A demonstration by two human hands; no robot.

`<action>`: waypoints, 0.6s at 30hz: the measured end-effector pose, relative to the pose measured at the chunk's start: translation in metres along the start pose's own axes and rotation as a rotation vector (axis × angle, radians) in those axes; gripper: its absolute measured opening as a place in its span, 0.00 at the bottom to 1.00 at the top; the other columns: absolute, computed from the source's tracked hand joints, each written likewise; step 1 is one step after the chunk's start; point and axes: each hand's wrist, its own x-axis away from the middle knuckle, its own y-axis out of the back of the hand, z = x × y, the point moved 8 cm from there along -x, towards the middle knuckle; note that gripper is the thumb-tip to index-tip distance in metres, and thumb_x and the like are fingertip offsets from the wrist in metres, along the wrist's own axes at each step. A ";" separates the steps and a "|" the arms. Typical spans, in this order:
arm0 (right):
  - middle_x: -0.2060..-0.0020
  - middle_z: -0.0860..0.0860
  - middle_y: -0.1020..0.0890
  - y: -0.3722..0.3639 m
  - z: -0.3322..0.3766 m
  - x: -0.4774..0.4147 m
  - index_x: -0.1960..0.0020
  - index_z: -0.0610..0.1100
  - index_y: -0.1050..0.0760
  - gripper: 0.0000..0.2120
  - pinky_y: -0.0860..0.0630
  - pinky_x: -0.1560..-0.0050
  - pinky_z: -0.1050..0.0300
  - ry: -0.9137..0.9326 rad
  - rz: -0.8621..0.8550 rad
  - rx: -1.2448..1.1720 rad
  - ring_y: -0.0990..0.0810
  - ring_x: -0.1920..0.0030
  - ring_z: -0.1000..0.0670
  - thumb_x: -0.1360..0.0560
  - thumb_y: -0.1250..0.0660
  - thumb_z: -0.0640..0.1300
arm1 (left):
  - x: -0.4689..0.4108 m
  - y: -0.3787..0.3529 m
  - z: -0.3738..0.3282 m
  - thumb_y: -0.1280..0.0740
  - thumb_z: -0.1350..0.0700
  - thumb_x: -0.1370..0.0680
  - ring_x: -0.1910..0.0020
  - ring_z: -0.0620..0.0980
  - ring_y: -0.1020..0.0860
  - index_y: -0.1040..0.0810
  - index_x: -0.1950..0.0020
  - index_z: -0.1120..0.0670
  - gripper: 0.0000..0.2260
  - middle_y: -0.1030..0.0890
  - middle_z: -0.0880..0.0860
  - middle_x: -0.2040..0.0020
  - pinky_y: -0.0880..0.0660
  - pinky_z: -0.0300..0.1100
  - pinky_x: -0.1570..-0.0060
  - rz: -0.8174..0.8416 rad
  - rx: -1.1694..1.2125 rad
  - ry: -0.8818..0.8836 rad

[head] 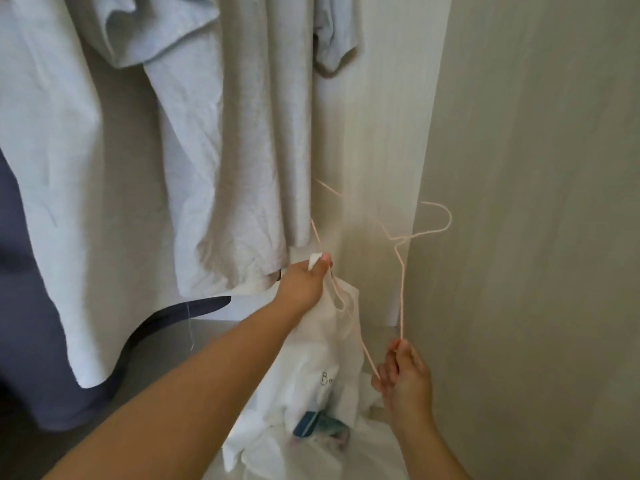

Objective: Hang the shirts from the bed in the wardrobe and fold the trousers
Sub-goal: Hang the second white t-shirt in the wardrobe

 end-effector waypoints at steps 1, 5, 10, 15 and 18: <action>0.83 0.54 0.39 0.003 -0.006 0.001 0.62 0.40 0.31 0.16 0.40 0.81 0.69 -0.038 0.004 -0.043 0.41 0.84 0.57 0.18 0.48 0.43 | 0.001 -0.002 0.001 0.42 0.45 0.19 0.47 0.53 0.23 0.20 0.50 0.52 0.15 0.19 0.54 0.48 0.29 0.43 0.45 -0.023 0.004 0.001; 0.83 0.54 0.37 0.012 -0.023 0.008 0.61 0.42 0.31 0.15 0.42 0.81 0.68 -0.156 0.035 -0.175 0.43 0.84 0.57 0.18 0.48 0.45 | 0.002 -0.006 0.009 0.42 0.46 0.19 0.44 0.56 0.23 0.20 0.46 0.57 0.18 0.19 0.57 0.46 0.30 0.49 0.38 -0.062 0.005 0.026; 0.82 0.54 0.39 0.010 -0.026 0.010 0.61 0.42 0.31 0.15 0.38 0.81 0.65 -0.220 0.119 -0.140 0.41 0.83 0.56 0.18 0.47 0.46 | 0.005 -0.022 -0.004 0.39 0.50 0.19 0.61 0.42 0.23 0.21 0.59 0.50 0.12 0.19 0.44 0.63 0.29 0.30 0.58 0.008 0.032 -0.063; 0.78 0.53 0.29 0.005 -0.018 -0.007 0.59 0.42 0.25 0.15 0.30 0.67 0.59 -0.170 0.094 0.170 0.32 0.72 0.53 0.18 0.46 0.43 | 0.010 -0.013 -0.015 0.39 0.53 0.20 0.73 0.32 0.27 0.24 0.65 0.50 0.14 0.22 0.44 0.68 0.34 0.23 0.72 -0.066 0.062 -0.170; 0.72 0.53 0.26 -0.008 -0.003 -0.018 0.56 0.45 0.22 0.17 0.33 0.63 0.59 -0.167 0.113 0.231 0.30 0.67 0.52 0.18 0.47 0.47 | 0.011 -0.008 -0.013 0.39 0.55 0.20 0.74 0.31 0.27 0.24 0.65 0.51 0.14 0.22 0.46 0.69 0.34 0.23 0.73 -0.078 0.018 -0.183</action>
